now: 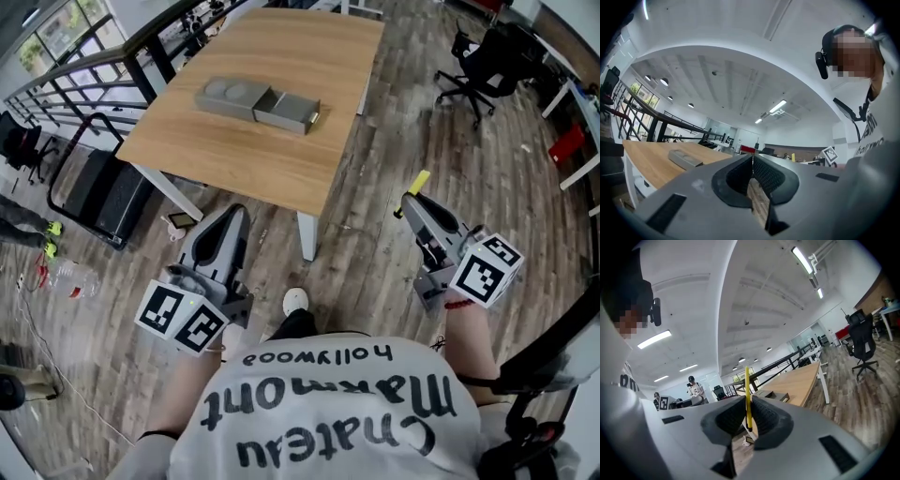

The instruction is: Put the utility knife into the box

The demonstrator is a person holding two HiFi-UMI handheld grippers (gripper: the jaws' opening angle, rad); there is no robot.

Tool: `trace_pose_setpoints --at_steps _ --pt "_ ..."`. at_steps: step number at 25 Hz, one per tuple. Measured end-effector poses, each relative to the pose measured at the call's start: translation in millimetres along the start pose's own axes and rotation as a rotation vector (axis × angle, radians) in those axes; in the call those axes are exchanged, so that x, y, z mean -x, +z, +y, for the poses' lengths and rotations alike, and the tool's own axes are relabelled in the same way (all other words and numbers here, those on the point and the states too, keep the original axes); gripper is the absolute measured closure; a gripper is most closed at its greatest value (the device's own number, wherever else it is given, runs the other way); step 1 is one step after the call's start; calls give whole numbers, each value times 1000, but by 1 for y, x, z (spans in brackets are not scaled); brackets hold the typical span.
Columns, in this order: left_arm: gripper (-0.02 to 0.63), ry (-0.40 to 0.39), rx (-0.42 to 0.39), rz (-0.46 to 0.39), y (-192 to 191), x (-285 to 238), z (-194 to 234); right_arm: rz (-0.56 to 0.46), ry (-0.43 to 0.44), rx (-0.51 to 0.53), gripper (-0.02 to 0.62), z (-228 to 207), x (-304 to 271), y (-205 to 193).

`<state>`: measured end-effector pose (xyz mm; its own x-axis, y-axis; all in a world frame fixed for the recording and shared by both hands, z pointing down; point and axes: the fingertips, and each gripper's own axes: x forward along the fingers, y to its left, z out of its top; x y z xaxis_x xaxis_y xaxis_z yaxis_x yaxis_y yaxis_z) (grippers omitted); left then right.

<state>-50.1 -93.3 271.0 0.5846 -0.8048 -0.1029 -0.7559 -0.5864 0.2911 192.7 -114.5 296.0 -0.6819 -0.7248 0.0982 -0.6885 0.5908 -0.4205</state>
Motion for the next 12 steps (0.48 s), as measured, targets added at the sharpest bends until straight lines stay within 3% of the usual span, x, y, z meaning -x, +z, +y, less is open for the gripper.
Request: trace_pose_setpoints --at_steps 12 --pt "594 -16 22 70 9 -65 86 27 -35 -33 548 -32 -96 19"
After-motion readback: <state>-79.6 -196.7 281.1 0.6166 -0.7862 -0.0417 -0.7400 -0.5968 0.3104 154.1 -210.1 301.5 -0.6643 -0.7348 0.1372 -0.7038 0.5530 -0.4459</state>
